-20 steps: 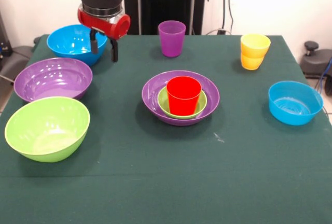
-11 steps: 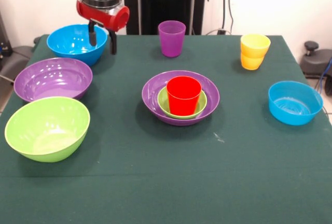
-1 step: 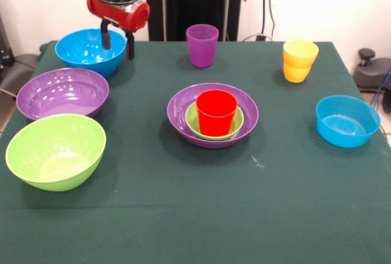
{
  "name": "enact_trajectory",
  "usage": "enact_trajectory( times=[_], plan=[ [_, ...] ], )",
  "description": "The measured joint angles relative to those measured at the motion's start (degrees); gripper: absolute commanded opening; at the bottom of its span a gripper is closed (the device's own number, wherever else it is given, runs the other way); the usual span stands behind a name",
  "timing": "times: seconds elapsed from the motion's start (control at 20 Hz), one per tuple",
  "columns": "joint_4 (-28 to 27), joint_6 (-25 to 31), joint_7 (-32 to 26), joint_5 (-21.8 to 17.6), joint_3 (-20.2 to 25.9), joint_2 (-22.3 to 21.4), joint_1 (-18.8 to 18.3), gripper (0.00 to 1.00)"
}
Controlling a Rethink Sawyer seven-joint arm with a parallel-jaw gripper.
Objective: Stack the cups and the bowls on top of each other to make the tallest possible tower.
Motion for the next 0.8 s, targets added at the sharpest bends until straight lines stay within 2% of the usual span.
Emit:
enact_trajectory(
  times=[0.65,0.8],
  plan=[
    [8.1,-6.3,0.0,-4.7,-0.7,0.2,-2.5,1.0],
    [8.4,-8.7,0.0,-7.8,-2.1,2.0,-3.1,1.0]
  ],
)
